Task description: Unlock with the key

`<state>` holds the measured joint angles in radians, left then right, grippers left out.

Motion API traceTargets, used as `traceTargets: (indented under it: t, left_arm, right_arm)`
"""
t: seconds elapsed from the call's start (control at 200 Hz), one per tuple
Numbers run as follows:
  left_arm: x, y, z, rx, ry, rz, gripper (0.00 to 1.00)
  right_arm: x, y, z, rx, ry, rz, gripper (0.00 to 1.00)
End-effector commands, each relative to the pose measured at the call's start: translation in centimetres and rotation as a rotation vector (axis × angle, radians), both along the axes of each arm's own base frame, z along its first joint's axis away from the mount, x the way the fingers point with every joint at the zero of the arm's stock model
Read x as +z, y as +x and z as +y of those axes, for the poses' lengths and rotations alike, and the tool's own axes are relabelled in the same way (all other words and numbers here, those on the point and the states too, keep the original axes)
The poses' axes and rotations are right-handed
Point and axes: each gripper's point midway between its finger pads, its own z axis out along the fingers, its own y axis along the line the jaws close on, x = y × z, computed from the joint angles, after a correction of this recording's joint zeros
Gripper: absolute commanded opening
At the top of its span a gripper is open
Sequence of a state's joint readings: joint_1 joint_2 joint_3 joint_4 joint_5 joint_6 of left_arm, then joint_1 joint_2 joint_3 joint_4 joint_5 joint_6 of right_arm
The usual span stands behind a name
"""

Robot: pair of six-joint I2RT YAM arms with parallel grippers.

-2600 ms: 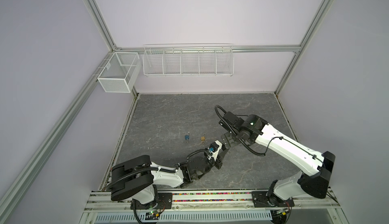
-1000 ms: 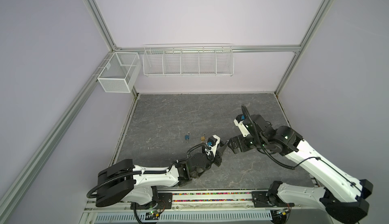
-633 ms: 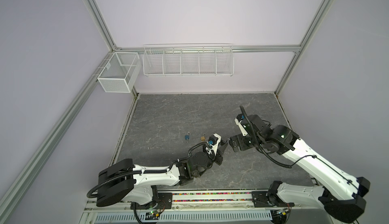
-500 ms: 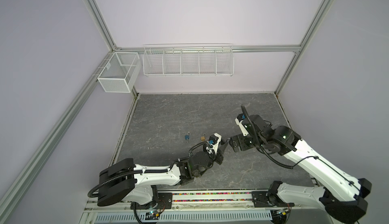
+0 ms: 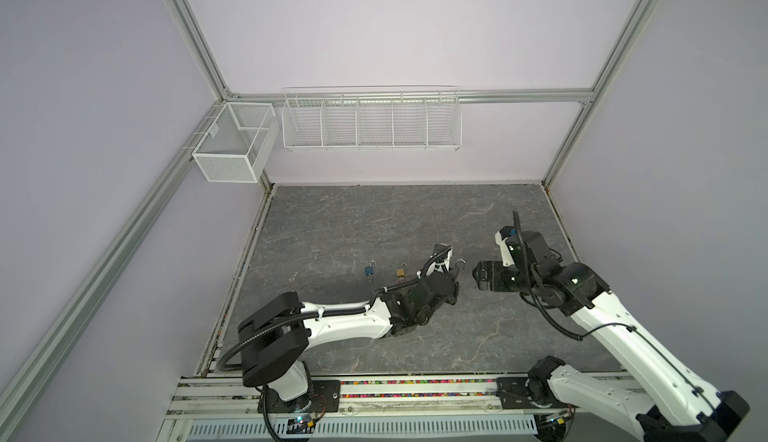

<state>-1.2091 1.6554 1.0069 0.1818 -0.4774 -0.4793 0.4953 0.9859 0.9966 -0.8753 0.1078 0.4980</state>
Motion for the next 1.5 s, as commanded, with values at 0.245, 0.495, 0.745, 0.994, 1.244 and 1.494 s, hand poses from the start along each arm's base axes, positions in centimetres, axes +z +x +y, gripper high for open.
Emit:
traceTargets:
  t: [0.245,0.495,0.745,0.994,1.244,1.494]
  left_arm:
    - [-7.3,2.5,-1.2,0.129,0.042,0.439,0.00]
    - [-10.5,4.1,-1.1,0.227,0.199,0.586,0.00]
    - [-12.8,5.1,-0.6,0.288,0.266,0.630,0.00]
    - [-14.6,5.4,0.4,0.337,0.346,0.640,0.00]
    - [-14.5,5.5,0.4,0.343,0.338,0.642,0.28]
    - [-10.2,6.0,-0.3,0.310,0.264,0.592,0.80]
  right_arm:
    - [-4.8,-0.3,-2.2,-0.117,0.196,0.057,0.91]
    - [-7.1,0.4,-3.8,-0.178,0.250,0.115,0.92]
    - [-8.0,0.8,-5.1,-0.220,0.272,0.135,0.92]
    - [-8.2,0.7,-5.3,-0.218,0.278,0.140,0.92]
    - [-7.2,0.5,-5.7,-0.224,0.266,0.112,0.94]
    - [-5.2,0.5,-6.7,-0.229,0.203,0.053,0.89]
